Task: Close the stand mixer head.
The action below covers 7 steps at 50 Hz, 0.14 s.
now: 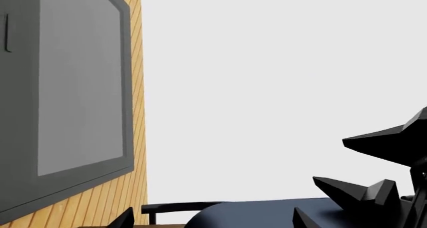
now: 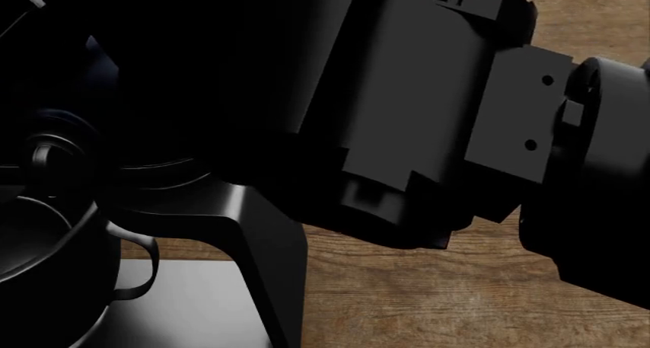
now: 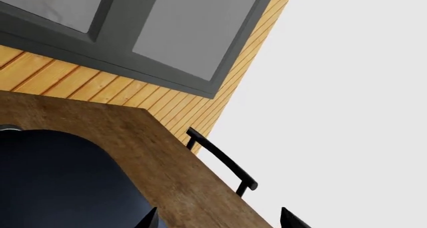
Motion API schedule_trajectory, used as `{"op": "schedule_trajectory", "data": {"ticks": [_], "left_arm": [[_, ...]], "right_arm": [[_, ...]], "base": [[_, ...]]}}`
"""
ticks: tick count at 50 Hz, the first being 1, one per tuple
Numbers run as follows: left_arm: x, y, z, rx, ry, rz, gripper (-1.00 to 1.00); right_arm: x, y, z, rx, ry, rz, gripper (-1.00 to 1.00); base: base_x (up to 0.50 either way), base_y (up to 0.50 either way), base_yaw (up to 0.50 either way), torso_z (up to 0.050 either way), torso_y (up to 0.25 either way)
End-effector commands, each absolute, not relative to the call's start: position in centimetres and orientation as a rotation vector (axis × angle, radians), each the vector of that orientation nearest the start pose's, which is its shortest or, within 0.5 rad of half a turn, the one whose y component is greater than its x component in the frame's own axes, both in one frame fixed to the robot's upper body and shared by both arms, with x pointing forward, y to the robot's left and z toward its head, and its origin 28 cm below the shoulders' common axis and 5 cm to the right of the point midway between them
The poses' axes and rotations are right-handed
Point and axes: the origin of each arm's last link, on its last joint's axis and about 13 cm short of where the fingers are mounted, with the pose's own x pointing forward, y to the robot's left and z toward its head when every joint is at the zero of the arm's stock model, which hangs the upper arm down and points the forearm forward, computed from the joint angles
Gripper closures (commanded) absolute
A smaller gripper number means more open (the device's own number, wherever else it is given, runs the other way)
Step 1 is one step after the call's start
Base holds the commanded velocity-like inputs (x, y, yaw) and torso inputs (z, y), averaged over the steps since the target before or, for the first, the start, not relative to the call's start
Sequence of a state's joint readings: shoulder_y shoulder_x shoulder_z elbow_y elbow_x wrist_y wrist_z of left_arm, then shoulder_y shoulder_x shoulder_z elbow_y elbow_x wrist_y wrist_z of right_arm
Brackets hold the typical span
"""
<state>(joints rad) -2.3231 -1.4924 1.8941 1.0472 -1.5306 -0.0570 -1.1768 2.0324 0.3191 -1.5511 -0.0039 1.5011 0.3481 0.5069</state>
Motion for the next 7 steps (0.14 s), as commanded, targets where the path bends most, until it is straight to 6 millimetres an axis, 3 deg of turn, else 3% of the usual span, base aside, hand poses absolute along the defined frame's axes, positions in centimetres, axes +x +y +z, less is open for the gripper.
{"op": "schedule_trajectory", "data": {"ticks": [1,7], "left_arm": [[12.1,25.5,30.9,0.077,-0.442,0.079,-1.0],[12.2,25.5,30.5,0.087,-0.427,0.088,-1.0]], "right_arm": [[29.0,1.9,29.9,-0.489,0.142,0.79,-1.0],[28.7,1.0,33.3,-0.456,0.055,0.755,-1.0]], "base": [[0.02,0.01,0.01,0.0,0.0],[0.0,0.01,0.01,0.0,0.0]]}}
